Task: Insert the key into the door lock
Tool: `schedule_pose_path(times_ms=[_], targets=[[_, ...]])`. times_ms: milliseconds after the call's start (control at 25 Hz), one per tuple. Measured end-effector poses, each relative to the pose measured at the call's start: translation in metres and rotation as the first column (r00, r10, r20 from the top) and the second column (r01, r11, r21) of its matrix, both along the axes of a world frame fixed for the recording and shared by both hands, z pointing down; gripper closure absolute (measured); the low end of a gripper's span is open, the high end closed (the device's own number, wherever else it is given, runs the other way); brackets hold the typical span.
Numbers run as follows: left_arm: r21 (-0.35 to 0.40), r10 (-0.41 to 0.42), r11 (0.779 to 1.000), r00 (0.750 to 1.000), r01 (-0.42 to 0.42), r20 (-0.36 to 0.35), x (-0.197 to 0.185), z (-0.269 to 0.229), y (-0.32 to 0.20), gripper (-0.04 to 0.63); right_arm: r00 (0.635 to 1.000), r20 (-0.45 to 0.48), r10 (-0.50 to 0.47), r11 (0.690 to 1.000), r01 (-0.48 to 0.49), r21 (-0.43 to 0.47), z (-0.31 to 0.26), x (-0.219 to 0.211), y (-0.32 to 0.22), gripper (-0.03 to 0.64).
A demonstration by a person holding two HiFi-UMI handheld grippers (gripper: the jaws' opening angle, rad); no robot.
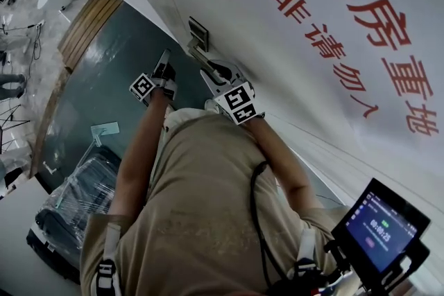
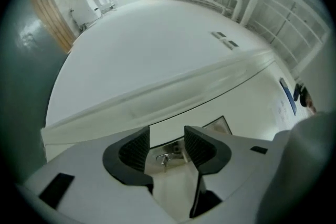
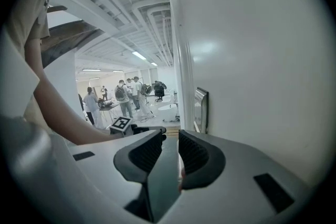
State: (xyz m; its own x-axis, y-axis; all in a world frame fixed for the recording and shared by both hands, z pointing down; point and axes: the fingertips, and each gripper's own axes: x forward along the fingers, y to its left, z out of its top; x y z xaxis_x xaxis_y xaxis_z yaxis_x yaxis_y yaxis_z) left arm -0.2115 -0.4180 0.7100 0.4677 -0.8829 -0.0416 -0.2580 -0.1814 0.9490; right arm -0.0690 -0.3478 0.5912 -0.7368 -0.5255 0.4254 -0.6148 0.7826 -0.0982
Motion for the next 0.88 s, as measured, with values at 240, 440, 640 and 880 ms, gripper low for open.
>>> schedule_pose_path(times_ms=[240,440,640,880], targets=[[0.149,0.004,0.987,0.940,-0.058,0.341,0.000,-0.058,0.034,0.393,0.999,0.023,-0.024,1.000,0.024,0.013,-0.017,-0.002,-0.005,0.512],[0.197,-0.023,0.978,0.896,-0.072,0.444,-0.004,-0.087,0.061,0.359,0.997,0.029,-0.077,0.997,0.076,0.032,-0.027,-0.017,-0.010,0.512],[0.203,-0.103,0.979,0.852,-0.004,0.513,-0.039,-0.110,0.089,0.357,0.990,0.027,-0.136,0.990,0.134,0.046,-0.035,-0.052,-0.008,0.512],[0.227,-0.221,0.967,0.818,0.114,0.531,-0.070,-0.125,0.118,0.353,0.978,0.023,-0.208,0.977,0.206,0.055,-0.036,-0.074,0.003,0.512]])
